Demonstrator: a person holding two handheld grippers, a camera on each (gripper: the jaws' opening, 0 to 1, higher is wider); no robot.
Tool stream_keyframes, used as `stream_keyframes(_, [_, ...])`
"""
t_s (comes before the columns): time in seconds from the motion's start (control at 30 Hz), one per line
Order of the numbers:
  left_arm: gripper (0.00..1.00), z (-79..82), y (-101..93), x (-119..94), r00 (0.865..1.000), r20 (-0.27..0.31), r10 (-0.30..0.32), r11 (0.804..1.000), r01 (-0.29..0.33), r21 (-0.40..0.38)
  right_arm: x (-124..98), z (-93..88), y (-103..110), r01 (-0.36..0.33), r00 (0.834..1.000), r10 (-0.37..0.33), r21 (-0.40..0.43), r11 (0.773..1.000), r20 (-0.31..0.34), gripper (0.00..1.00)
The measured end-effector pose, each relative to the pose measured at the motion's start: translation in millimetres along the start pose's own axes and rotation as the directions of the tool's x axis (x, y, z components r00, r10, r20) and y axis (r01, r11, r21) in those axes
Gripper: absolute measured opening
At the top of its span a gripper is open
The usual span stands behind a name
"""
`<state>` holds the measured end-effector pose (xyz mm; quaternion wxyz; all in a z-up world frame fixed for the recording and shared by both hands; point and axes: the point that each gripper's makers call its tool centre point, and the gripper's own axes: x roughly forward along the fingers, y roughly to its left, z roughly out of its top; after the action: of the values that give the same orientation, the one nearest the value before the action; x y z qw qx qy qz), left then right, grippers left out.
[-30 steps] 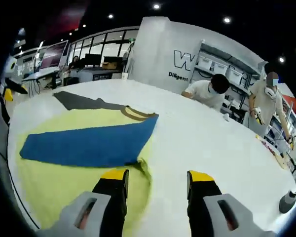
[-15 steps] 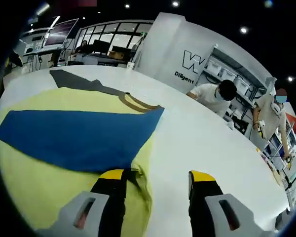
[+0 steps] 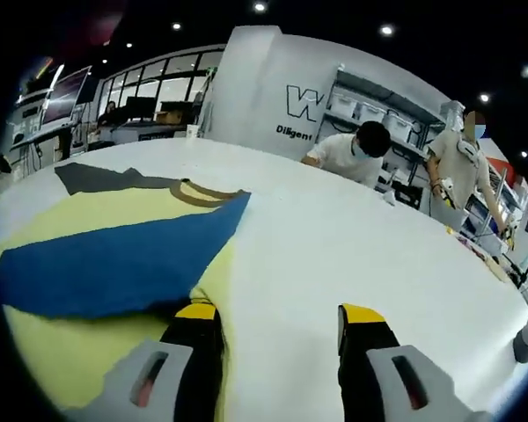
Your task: Fold the garment on the visible template until the final outline fits inside the template.
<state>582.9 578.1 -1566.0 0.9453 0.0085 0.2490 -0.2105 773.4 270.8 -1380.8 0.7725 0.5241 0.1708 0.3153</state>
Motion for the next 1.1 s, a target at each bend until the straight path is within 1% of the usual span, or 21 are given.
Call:
stream_keyframes(0.13, [0.82, 1.0, 3.6, -3, 1.000, -0.006, 0.003, 1.000, -0.003, 0.009, 10, -6.1, 5, -0.011, 0.999, 0.011, -0.003, 1.000, -0.030, 0.39])
stream_keyframes(0.23, [0.82, 2.8, 3.2, -4, 1.000, -0.007, 0.004, 1.000, -0.004, 0.010, 12, -8.7, 7, -0.017, 0.999, 0.016, -0.003, 1.000, -0.040, 0.42])
stream_keyframes(0.3, [0.82, 3.2, 10.0, -6, 1.000, -0.011, 0.001, 1.000, -0.001, 0.010, 19, -16.7, 10, -0.023, 0.997, 0.023, 0.001, 1.000, -0.070, 0.43])
stream_keyframes(0.37, [0.82, 3.1, 18.3, -6, 1.000, -0.013, 0.006, 1.000, -0.006, 0.013, 26, -30.2, 13, -0.022, 0.995, 0.021, -0.012, 1.000, -0.097, 0.44])
stream_keyframes(0.5, [0.82, 4.0, 16.8, -6, 1.000, -0.023, 0.001, 1.000, -0.001, 0.010, 35, -55.7, 14, -0.026, 0.989, 0.024, -0.009, 1.000, -0.144, 0.48])
stream_keyframes(0.53, [0.82, 4.4, 16.6, -6, 1.000, -0.025, 0.000, 1.000, 0.000, 0.011, 37, -64.8, 15, -0.026, 0.987, 0.025, -0.007, 1.000, -0.156, 0.48])
stream_keyframes(0.63, [0.82, 4.4, 14.8, -6, 1.000, -0.028, -0.001, 1.000, 0.001, 0.009, 39, -79.8, 14, -0.027, 0.982, 0.024, -0.009, 1.000, -0.185, 0.46])
stream_keyframes(0.7, [0.82, 5.7, 14.3, -5, 0.999, -0.032, -0.007, 1.000, 0.006, -0.003, 39, -98.7, 9, -0.016, 0.976, 0.010, -0.025, 1.000, -0.217, 0.45])
stream_keyframes(0.73, [0.82, 6.7, 11.5, -5, 0.999, -0.032, -0.010, 1.000, 0.010, -0.008, 37, -121.0, 3, -0.012, 0.964, -0.001, -0.047, 0.999, -0.266, 0.45])
stream_keyframes(0.77, [0.82, 7.3, 11.5, -4, 0.999, -0.030, -0.011, 1.000, 0.010, -0.009, 35, -137.8, -6, 0.001, 0.958, -0.025, -0.084, 0.996, -0.285, 0.45])
stream_keyframes(0.83, [0.82, 7.9, 11.8, -3, 0.999, -0.030, -0.013, 1.000, 0.012, -0.010, 34, -146.5, -11, 0.008, 0.954, -0.038, -0.102, 0.995, -0.298, 0.44])
stream_keyframes(0.87, [0.82, 8.6, 11.8, -2, 0.999, -0.030, -0.016, 1.000, 0.016, -0.011, 28, -174.0, -24, 0.015, 0.933, -0.064, -0.138, 0.990, -0.353, 0.43])
stream_keyframes(0.9, [0.82, 8.2, 12.9, -2, 0.999, -0.032, -0.016, 1.000, 0.015, -0.011, 24, -192.7, -39, 0.023, 0.921, -0.099, -0.201, 0.979, -0.378, 0.42])
stream_keyframes(0.93, [0.82, 7.9, 14.0, -2, 0.999, -0.034, -0.015, 1.000, 0.015, -0.011, 21, -211.3, -53, 0.029, 0.906, -0.136, -0.264, 0.964, -0.400, 0.40])
stream_keyframes(0.97, [0.82, 7.2, 16.2, -1, 0.999, -0.035, -0.016, 1.000, 0.016, -0.013, 15, -226.6, -66, 0.034, 0.882, -0.178, -0.319, 0.947, -0.435, 0.38])
stream_keyframes(1.0, [0.82, 5.0, 18.2, -1, 0.999, -0.038, -0.017, 1.000, 0.017, -0.015, 10, -244.5, -81, 0.034, 0.860, -0.225, -0.389, 0.921, -0.457, 0.35])
stream_keyframes(1.03, [0.82, 3.8, 18.7, -1, 0.999, -0.041, -0.019, 1.000, 0.018, -0.016, 5, -262.3, -89, -0.010, 0.842, -0.230, -0.440, 0.898, -0.488, 0.33])
stream_keyframes(1.07, [0.82, 3.1, 19.1, -2, 0.999, -0.041, -0.018, 1.000, 0.018, -0.017, 1, -274.1, -98, -0.026, 0.827, -0.247, -0.474, 0.880, -0.505, 0.31])
stream_keyframes(1.1, [0.82, 3.3, 18.9, -3, 0.999, -0.041, -0.020, 1.000, 0.019, -0.021, -4, -284.5, -109, -0.044, 0.817, -0.276, -0.533, 0.845, -0.506, 0.30])
